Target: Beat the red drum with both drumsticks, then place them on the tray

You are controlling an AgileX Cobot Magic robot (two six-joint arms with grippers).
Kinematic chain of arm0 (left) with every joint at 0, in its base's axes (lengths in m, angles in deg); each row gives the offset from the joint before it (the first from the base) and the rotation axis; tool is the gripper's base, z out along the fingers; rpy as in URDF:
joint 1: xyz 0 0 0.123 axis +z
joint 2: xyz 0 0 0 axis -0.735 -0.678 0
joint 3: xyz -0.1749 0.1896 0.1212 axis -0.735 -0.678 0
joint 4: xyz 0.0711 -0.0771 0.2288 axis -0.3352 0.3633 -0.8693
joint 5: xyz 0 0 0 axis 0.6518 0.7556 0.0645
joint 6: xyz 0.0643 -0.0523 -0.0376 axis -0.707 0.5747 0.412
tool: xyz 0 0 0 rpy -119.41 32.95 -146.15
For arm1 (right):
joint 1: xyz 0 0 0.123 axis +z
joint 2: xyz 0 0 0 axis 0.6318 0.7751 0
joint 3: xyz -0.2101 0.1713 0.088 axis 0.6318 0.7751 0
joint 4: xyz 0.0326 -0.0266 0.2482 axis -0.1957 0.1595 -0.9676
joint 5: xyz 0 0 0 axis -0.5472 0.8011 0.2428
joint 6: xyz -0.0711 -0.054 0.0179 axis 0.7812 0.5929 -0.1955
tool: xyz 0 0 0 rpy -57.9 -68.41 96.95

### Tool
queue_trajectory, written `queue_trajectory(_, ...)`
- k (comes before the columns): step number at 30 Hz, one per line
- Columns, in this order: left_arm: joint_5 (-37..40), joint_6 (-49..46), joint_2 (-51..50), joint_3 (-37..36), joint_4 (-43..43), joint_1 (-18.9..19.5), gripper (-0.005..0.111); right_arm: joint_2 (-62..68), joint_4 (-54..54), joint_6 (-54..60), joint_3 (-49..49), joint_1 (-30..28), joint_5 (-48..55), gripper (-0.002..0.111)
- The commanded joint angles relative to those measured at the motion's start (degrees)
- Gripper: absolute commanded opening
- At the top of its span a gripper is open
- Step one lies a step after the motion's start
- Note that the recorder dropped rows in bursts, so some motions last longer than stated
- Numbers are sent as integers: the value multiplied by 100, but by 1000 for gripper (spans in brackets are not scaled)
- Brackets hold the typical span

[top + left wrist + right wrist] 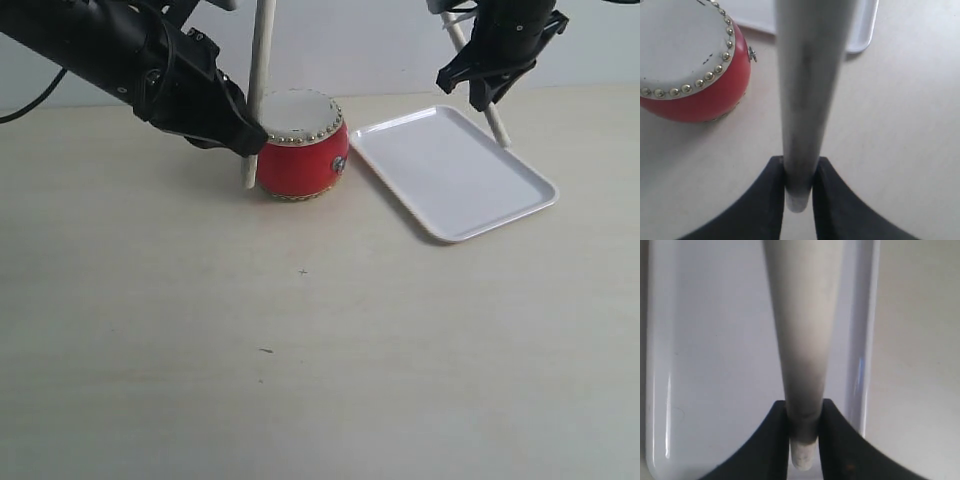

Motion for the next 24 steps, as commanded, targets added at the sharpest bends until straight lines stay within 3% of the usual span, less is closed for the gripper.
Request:
queue_trajectory(1,-30,-24,54,-27,104,4,0,346,34,70,-53,-24,-32,0)
queue_trajectory(24,-233,-254,54,-48,358,4,0,1130,913,-383,-53,-24,-32,0)
